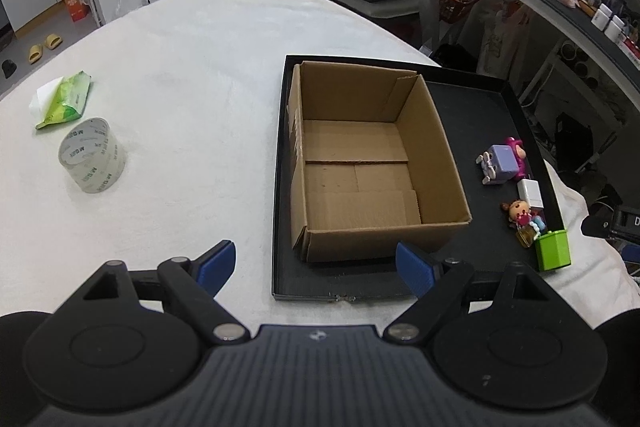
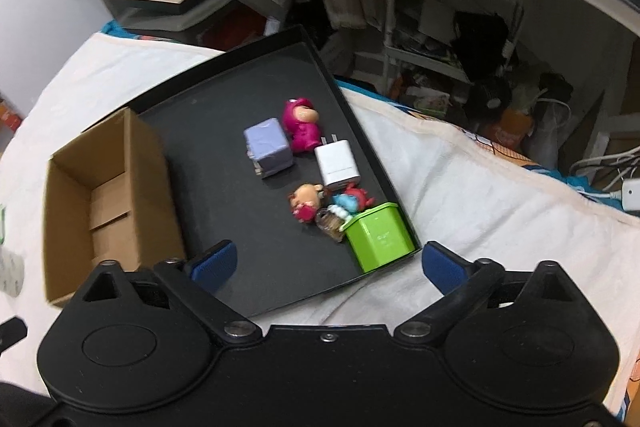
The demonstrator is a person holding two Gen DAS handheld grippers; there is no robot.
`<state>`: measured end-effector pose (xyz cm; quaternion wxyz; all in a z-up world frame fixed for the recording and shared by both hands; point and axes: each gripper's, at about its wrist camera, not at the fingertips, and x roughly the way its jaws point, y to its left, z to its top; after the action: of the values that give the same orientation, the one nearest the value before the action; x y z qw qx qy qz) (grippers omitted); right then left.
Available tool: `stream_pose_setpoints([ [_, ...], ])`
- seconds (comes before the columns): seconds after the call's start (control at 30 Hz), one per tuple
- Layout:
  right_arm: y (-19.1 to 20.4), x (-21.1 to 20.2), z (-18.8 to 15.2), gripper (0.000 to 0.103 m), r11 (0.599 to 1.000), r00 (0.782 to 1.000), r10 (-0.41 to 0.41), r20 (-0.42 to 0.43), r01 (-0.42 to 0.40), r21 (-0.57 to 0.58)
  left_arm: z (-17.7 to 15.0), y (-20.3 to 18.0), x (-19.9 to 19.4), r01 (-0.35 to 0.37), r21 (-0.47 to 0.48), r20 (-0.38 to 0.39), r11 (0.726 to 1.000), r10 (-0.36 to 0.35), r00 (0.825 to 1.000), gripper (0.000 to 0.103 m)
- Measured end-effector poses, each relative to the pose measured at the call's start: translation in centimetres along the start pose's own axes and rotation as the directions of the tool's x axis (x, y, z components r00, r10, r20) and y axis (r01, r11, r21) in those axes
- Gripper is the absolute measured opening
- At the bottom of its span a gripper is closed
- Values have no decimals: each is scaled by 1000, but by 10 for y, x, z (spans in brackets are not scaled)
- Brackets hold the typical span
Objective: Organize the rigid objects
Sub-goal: 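Move the right gripper down to the lime-green container and close on it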
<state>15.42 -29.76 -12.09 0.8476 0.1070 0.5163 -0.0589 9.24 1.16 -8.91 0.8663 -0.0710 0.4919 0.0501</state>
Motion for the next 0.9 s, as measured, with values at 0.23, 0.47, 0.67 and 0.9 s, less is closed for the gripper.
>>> stream_pose_setpoints([
  [0.23, -16, 33, 12, 76, 998, 997, 3, -78, 2, 68, 7, 0, 24, -2, -9, -23, 1000, 2, 1000, 86],
  [0.47, -30, 63, 15, 57, 989, 989, 21, -150, 1, 146, 11, 0, 46, -8, -25, -54, 1000, 7, 999, 86],
  [0.67, -35, 84, 19, 48, 984, 982, 48, -181, -15, 177, 15, 3, 66, -18, -44, -84, 999, 15, 996, 86],
  [0.9, -30, 93, 24, 48, 988, 988, -2, -154, 26, 153, 19, 4, 79, -11, -62, -94, 998, 5, 996, 86],
])
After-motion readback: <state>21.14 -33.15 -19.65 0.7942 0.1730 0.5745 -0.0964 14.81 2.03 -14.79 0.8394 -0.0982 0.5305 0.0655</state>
